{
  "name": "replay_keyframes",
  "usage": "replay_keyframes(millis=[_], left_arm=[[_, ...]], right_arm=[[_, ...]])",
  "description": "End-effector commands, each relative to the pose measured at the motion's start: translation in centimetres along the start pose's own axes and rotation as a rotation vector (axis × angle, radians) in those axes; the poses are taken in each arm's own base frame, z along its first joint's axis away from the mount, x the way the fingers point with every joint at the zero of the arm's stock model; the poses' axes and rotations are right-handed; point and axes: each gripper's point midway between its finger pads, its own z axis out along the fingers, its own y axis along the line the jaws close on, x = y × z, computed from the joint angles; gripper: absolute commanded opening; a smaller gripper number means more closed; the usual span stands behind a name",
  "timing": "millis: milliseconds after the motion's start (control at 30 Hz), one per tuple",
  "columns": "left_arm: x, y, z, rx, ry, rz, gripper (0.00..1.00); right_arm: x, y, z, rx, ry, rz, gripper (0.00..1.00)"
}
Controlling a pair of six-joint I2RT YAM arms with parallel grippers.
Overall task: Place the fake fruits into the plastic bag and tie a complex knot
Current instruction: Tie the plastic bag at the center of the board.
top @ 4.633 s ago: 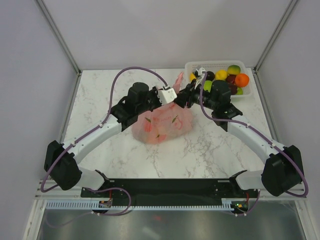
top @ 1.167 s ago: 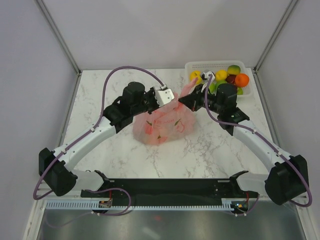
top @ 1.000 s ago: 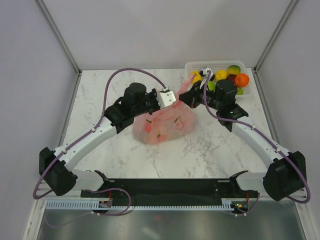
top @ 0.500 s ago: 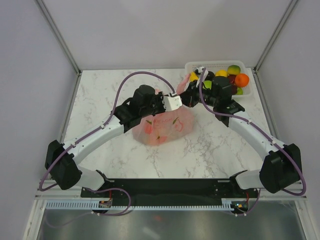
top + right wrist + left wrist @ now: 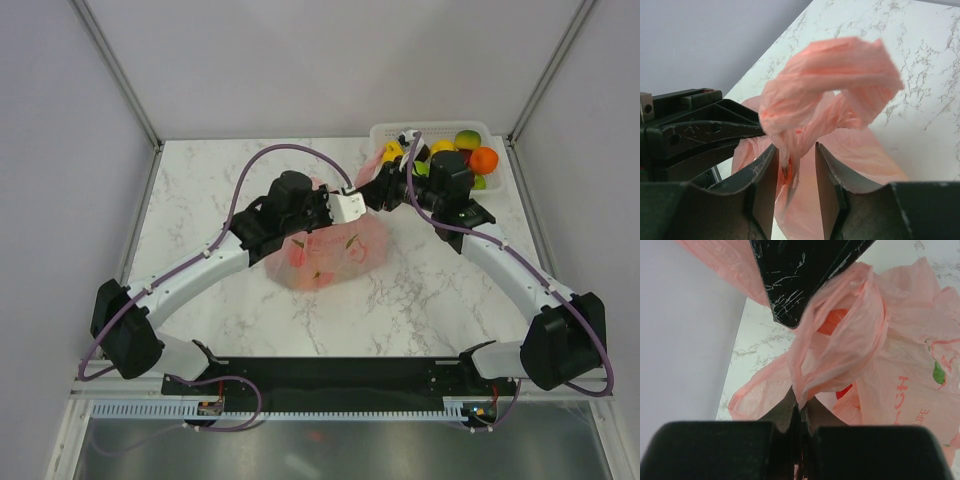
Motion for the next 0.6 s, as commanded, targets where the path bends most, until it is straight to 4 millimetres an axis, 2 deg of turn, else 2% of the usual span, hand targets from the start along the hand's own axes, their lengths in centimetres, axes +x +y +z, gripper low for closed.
replay_keyframes(millis=[0, 200, 233, 433, 567], left_arm=[[-0.7, 0.4, 0.6, -0.008, -0.022, 0.032, 0.02], [-0.6, 0.3, 0.9, -0.007, -0.017, 0.022, 0.02], [-0.5, 0.2, 0.9, -0.005, -0.014, 0.023, 0.02], [-0.5, 0.4, 1.0, -0.009, -0.013, 0.012, 0.02], [-0.8, 0.5, 0.9, -0.01, -0.022, 0.008, 0.02]], right_arm=[[-2.1, 1.9, -0.7, -0.056, -0.053, -0.029, 0.43], [-1.8, 2.5, -1.2, -0.077, -0.059, -0.031, 0.53], [-1.7, 2.5, -1.2, -0.081, -0.061, -0.033, 0.59], [-1.0, 3.4, -2.1, -0.143, -0.085, -0.066, 0.78], [-0.4, 3.2, -2.3, -0.148, -0.082, -0.092, 0.82]])
